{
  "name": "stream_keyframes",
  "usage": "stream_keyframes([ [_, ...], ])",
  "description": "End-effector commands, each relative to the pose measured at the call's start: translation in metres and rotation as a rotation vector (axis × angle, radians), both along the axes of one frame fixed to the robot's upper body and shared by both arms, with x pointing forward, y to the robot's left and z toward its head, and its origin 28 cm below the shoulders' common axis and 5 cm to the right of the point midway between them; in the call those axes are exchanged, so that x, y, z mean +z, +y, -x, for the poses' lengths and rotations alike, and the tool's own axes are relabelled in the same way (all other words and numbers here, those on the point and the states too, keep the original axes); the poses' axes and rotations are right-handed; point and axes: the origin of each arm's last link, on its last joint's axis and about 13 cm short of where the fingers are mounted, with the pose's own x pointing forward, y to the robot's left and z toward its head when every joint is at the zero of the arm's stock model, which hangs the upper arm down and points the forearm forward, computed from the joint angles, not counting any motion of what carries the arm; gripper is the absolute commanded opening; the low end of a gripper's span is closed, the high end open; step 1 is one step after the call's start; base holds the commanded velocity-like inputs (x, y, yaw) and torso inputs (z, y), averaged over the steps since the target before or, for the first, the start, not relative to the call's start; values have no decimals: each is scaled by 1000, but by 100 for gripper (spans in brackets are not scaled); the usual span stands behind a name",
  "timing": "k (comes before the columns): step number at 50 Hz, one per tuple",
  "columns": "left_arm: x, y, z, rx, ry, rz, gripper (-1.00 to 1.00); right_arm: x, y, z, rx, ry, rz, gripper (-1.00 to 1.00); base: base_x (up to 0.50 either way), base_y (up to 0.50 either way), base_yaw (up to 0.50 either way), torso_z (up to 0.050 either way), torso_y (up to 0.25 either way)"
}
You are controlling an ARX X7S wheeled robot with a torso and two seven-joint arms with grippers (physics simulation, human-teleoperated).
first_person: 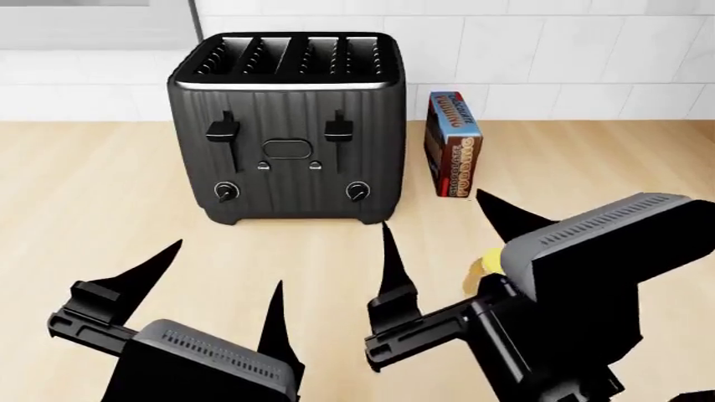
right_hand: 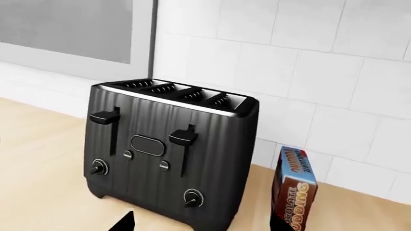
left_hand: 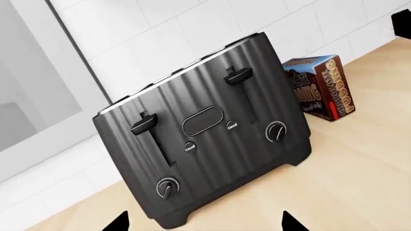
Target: Pick the boxed food and honey bottle from the counter and place them in the cabinets closest to them.
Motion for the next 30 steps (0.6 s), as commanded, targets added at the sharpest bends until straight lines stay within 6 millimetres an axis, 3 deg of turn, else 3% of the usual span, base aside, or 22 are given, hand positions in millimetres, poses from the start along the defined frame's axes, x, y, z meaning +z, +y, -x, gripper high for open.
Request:
stream_keyframes([
  [1,-1,0,-1,0,3,3,100,28,-10,-7,-56,-71,-52,100,0,0,0,0,0],
  [9,-1,0,-1,0,3,4,100,36,-13,-10,-78,-91,-57,100,0,0,0,0,0],
  [30,0,-1,0,-4,3,0,100,29,-18,-5,-64,9,-36,100,0,0,0,0,0],
])
